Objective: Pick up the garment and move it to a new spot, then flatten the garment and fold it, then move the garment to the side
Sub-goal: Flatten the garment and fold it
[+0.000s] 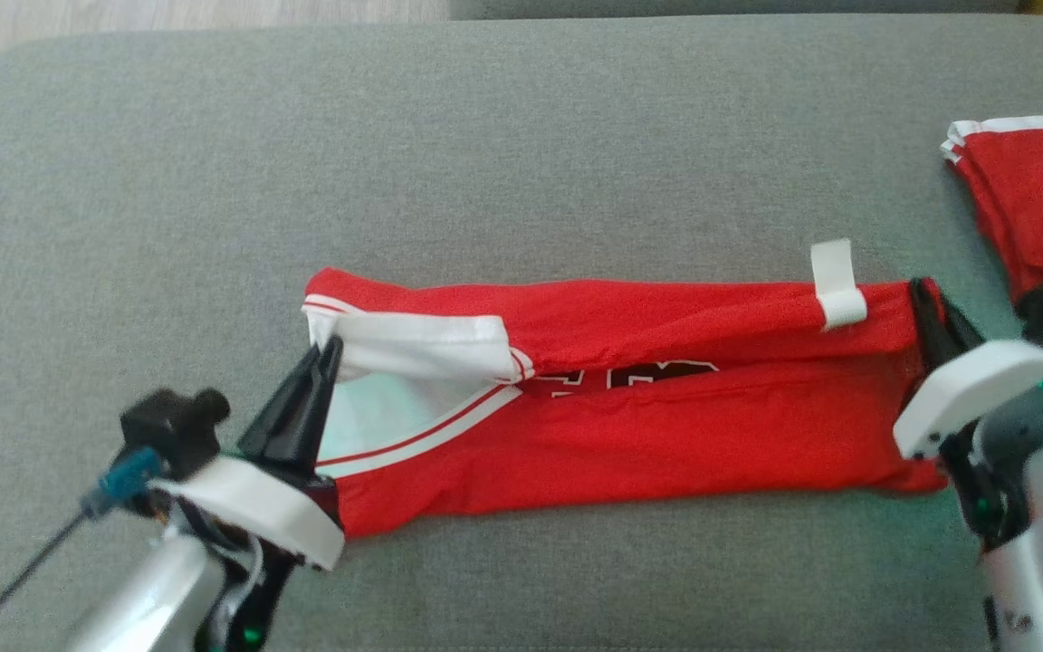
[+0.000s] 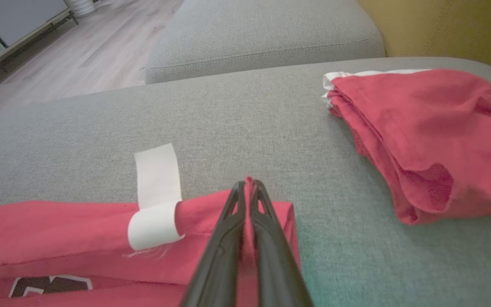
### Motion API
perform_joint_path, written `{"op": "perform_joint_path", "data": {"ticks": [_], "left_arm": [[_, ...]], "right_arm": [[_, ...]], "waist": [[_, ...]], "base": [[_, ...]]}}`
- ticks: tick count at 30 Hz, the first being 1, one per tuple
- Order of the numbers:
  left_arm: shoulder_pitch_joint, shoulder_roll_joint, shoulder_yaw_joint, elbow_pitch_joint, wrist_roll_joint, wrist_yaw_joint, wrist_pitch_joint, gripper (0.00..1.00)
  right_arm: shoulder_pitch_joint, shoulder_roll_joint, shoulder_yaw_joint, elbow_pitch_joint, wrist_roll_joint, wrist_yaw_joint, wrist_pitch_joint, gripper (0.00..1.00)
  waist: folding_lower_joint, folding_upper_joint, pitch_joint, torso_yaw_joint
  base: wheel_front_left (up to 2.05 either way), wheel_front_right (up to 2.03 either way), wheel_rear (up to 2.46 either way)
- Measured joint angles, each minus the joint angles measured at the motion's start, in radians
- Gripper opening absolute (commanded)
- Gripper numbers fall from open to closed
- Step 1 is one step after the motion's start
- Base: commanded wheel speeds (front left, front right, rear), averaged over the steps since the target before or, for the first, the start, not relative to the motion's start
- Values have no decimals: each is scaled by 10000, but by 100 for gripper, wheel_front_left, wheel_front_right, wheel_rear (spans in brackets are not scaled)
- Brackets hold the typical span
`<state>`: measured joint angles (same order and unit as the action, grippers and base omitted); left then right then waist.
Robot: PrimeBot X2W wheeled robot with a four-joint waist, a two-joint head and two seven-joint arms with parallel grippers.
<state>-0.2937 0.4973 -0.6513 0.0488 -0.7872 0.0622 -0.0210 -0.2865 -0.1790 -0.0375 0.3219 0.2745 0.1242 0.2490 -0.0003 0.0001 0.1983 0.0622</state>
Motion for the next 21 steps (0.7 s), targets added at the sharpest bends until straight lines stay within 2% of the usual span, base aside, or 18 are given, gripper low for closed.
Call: {"op": "perform_joint_path", "data": {"ticks": [2,4,5,6,7,8,9,15,18,21], "left_arm": [[228,-240,-36,336,-52,-8,-426,0],[362,-474,-50,686,-52,-25,-844,0],[403,-554,-75,830,-52,-113,-1070,0],[440,-637,-81,955,-52,-186,-1304,14],[500,-708,-86,1060,-52,-253,-1503,35],[594,-757,-92,1152,-48,-286,-1680,56],[696,-809,-98,1260,-38,-339,-1845,100],[1628,-1072,59,1641,211,-472,-2228,100],[2105,-1193,426,1563,510,-228,-2280,100],[2647,-1267,1250,1060,986,138,-2282,100]], "right_arm": [[279,134,-84,-109,-79,0,-100,0],[510,274,-203,-169,-196,0,-284,22],[607,351,-280,-180,-238,0,-360,28],[686,447,-382,-203,-274,0,-485,35],[775,514,-441,-232,-290,0,-608,45],[846,556,-500,-236,-299,0,-717,72],[948,621,-639,-259,-299,0,-886,100],[1849,888,-1442,-297,-399,0,-1620,100],[2310,1064,-1824,-307,-395,0,-1762,100],[2609,1104,-2111,-418,-395,0,-1779,100]], "waist": [[1,0,-65,-5],[2,0,-117,-22],[2,0,-148,-32],[2,0,-184,-41],[2,0,-224,-46],[2,0,-267,-49],[3,0,-318,-47],[2,0,-714,49],[2,0,-929,136],[1,0,-1175,281]], "base": [[0,0,0],[0,0,0],[0,0,0],[0,0,0],[0,0,0],[0,0,0],[0,0,0],[0,0,0],[0,0,0],[0,0,0]]}}
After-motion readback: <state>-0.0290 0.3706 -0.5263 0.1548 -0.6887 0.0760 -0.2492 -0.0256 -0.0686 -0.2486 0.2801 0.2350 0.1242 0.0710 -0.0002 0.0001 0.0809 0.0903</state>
